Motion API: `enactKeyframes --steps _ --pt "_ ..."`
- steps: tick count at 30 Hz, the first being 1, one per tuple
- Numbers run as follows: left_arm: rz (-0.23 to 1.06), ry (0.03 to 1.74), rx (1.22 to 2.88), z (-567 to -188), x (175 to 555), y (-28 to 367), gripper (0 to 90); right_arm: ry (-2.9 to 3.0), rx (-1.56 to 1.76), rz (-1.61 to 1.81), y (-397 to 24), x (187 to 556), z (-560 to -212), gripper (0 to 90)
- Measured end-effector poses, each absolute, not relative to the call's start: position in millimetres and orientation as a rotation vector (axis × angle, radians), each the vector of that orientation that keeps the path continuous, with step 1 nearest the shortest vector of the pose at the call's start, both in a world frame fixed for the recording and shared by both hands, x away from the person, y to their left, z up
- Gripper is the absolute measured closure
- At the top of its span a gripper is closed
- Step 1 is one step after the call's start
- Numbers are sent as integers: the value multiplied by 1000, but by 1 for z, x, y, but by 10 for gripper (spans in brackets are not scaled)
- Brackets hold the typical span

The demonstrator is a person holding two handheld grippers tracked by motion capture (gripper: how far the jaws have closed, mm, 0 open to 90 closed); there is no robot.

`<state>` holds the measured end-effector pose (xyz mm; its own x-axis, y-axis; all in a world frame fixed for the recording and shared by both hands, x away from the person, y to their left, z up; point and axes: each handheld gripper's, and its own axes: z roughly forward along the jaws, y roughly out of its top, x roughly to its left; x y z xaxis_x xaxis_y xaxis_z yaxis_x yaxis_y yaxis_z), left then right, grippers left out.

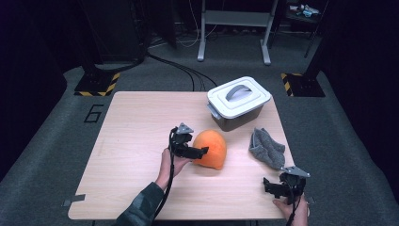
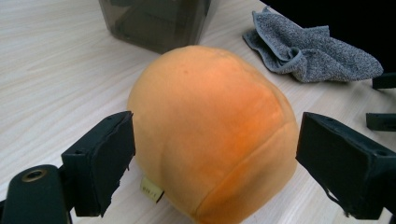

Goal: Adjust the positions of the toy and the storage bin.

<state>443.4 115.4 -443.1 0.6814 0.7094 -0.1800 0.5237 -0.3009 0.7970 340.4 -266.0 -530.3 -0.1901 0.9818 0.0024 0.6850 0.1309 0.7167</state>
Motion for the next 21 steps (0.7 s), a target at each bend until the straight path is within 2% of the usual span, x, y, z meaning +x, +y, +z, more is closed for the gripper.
enactKeyframes --steps 14,21 --pt "257 971 1997 -444 458 91 115 1944 1600 824 -266 340 -530 0" --pt "276 974 2040 -452 462 83 185 1944 1600 824 -266 340 -530 0"
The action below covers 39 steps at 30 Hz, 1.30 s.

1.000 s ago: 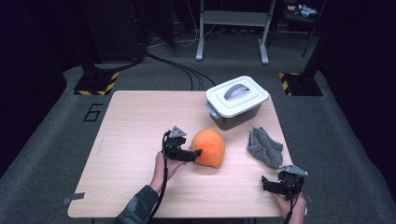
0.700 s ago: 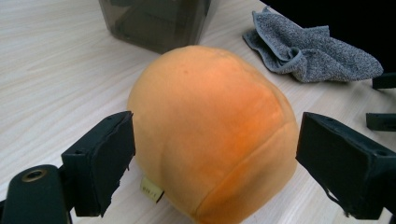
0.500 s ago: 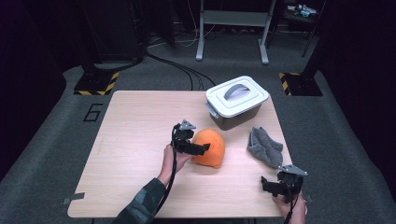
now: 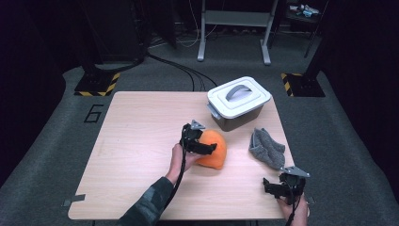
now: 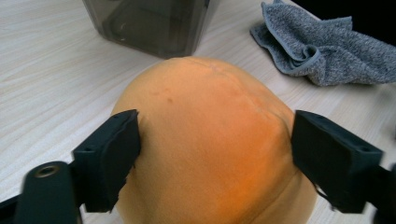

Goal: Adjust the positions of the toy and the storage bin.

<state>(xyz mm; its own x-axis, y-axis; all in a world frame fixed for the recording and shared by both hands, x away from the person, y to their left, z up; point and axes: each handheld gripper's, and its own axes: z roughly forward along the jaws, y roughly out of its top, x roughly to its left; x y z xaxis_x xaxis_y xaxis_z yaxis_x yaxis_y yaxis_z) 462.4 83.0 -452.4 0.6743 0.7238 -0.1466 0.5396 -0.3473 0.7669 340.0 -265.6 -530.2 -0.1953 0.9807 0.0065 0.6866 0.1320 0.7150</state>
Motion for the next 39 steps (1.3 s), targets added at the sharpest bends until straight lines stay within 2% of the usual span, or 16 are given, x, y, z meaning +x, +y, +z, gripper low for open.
enactKeyframes --steps 2,3,4,9,14,26,39 --pt "283 973 2045 -454 462 82 254 1944 1600 824 -266 340 -530 0" --pt "285 971 2056 -456 461 81 254 1944 1600 824 -266 340 -530 0" --pt "299 964 2060 -457 460 80 324 1944 1599 824 -266 340 -530 0" --pt "322 931 2089 -463 456 79 503 1944 1599 824 -266 340 -530 0" --pt "330 918 2077 -465 455 83 606 1944 1600 824 -266 340 -530 0" --pt "343 890 2023 -464 450 91 682 1944 1600 824 -266 340 -530 0" --pt "335 887 1962 -453 445 104 692 1945 1600 823 -266 340 -530 0"
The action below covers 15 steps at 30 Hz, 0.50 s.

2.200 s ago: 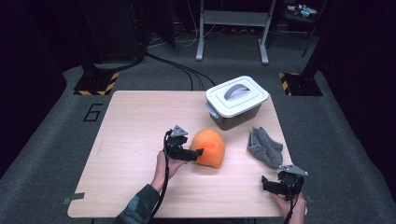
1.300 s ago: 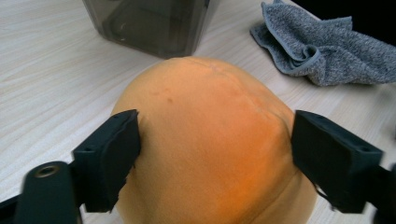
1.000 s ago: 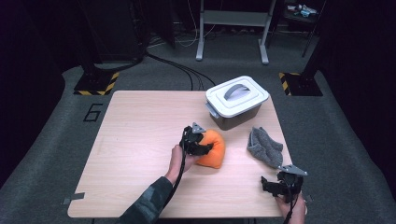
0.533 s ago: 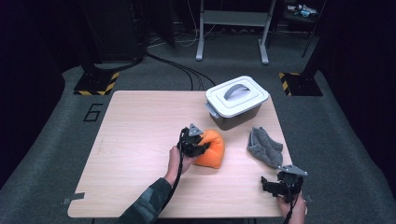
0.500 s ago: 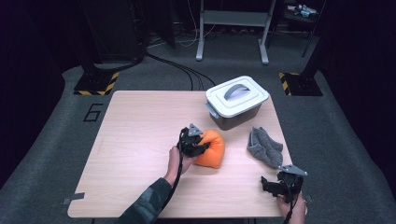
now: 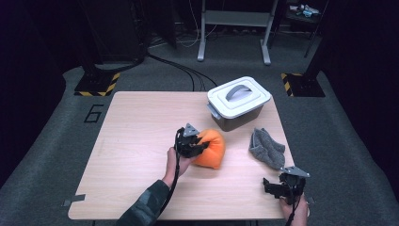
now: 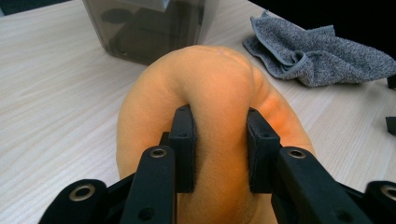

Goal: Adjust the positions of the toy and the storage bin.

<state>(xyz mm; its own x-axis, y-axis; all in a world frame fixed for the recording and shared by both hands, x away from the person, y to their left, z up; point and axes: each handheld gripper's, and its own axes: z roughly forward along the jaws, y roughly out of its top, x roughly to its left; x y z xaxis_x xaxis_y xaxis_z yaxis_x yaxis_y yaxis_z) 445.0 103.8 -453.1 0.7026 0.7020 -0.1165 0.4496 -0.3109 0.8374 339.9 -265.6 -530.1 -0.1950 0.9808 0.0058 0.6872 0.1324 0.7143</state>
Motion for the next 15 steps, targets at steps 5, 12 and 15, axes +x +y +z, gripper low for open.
enactKeyframes --steps 5,12,15 --pt "336 890 1951 -448 444 111 692 1944 1600 823 -266 340 -530 0" --pt "343 885 1941 -442 442 121 691 1944 1601 823 -266 340 -530 0" --pt "345 885 1938 -440 440 124 690 1946 1594 824 -266 340 -530 0"
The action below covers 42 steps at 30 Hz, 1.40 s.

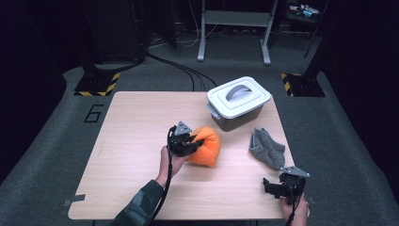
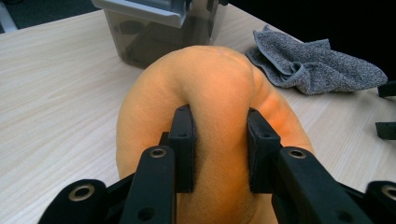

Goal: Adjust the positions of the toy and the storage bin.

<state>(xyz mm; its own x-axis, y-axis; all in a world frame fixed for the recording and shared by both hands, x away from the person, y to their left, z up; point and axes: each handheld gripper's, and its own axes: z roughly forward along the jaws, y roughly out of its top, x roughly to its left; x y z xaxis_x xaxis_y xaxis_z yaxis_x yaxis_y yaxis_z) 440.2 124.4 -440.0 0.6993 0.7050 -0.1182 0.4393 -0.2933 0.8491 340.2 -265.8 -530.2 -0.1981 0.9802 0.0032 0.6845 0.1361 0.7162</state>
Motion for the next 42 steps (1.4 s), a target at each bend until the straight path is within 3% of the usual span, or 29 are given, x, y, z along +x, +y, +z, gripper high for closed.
enactKeyframes --steps 42 --pt "398 1013 1854 -436 422 213 681 1945 1600 822 -266 340 -530 0"
